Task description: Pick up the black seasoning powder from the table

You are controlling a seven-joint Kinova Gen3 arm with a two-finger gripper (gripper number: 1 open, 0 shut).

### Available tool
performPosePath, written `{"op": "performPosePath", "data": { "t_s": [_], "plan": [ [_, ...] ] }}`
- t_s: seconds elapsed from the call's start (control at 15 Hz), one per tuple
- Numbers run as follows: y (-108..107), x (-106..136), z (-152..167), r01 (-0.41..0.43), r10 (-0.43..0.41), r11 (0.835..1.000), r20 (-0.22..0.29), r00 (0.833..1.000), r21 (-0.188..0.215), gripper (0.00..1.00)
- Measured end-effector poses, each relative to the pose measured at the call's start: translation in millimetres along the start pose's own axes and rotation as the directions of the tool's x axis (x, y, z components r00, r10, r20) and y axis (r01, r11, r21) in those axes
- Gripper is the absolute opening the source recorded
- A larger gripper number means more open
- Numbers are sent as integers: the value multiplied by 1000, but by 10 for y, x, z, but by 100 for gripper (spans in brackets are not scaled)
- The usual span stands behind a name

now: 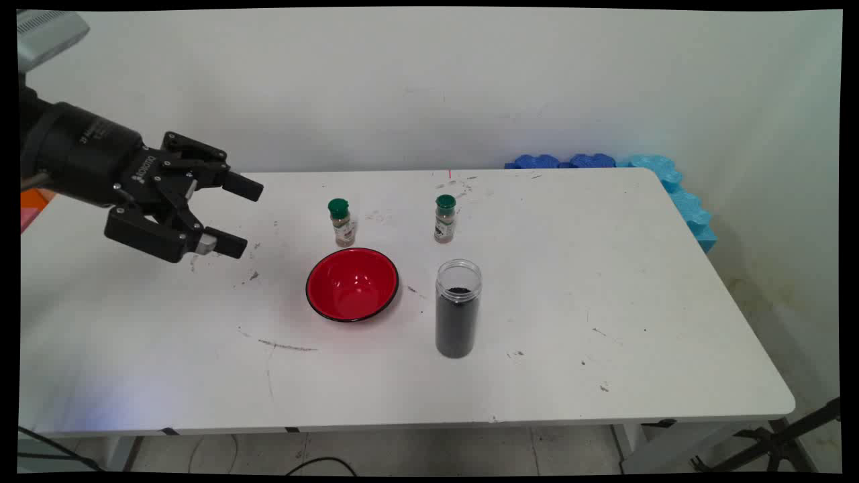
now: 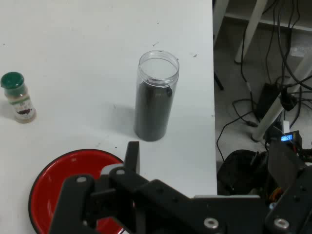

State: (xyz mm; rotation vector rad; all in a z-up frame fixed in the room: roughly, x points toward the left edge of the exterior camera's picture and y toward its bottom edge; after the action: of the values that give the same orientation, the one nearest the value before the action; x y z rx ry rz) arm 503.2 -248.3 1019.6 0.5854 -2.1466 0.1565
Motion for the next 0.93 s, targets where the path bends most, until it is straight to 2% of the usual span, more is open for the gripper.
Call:
{"op": "performPosePath", "data": {
  "t_s": [0.4,0.93],
  "plan": [
    [-7,-50,22,-15,15,1000,7,1000,3,100],
    [-149,-109,162,-1,1,1000,12,1000,5,100]
  ]
}}
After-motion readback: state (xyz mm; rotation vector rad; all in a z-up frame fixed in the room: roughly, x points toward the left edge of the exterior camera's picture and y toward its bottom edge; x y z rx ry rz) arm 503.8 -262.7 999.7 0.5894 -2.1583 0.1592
